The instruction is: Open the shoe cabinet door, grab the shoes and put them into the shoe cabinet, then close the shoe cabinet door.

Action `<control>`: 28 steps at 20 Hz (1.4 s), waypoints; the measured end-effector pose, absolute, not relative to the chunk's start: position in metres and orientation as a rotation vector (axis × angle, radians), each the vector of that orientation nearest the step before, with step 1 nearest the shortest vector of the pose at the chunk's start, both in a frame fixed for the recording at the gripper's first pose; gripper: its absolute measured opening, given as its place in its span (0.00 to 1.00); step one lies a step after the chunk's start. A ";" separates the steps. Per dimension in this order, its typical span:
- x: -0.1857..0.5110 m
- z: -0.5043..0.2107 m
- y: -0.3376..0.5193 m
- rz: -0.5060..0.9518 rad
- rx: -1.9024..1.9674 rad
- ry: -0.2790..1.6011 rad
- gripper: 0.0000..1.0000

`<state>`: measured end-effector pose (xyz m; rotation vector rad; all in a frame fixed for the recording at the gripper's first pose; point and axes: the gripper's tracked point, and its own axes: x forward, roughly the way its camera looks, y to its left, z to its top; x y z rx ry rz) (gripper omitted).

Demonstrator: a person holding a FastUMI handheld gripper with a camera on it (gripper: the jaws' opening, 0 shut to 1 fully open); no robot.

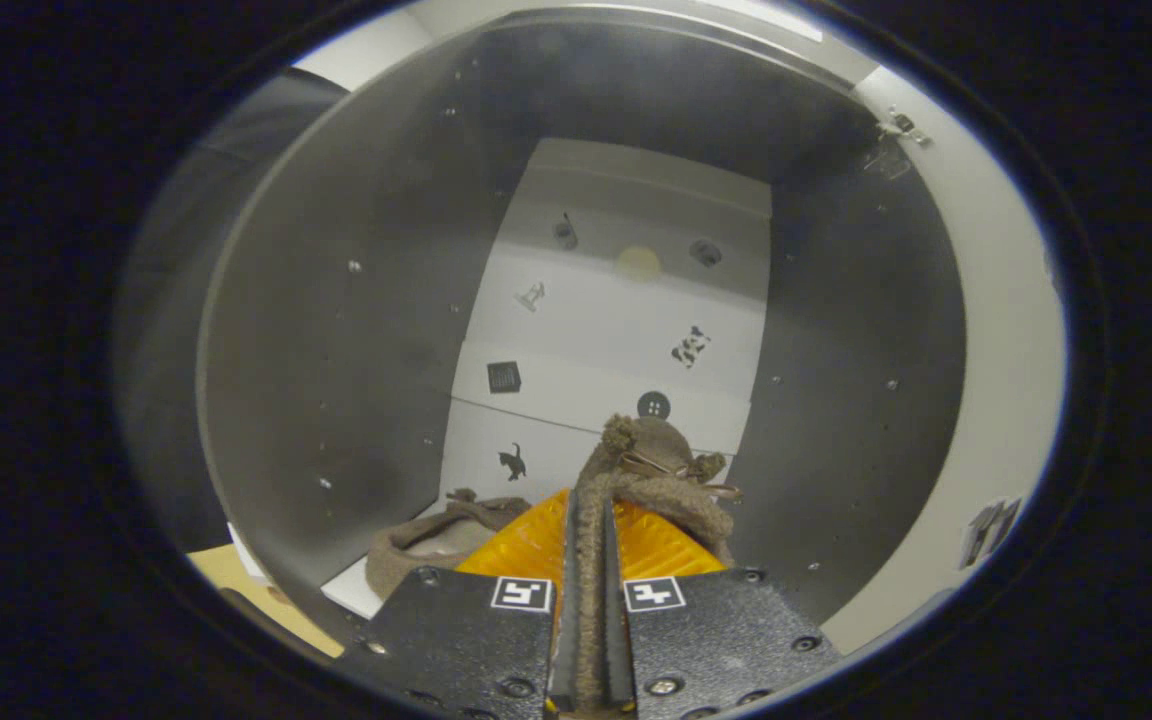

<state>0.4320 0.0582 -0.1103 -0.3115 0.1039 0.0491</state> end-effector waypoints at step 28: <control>0.484 -0.166 0.050 0.057 -0.023 0.233 0.89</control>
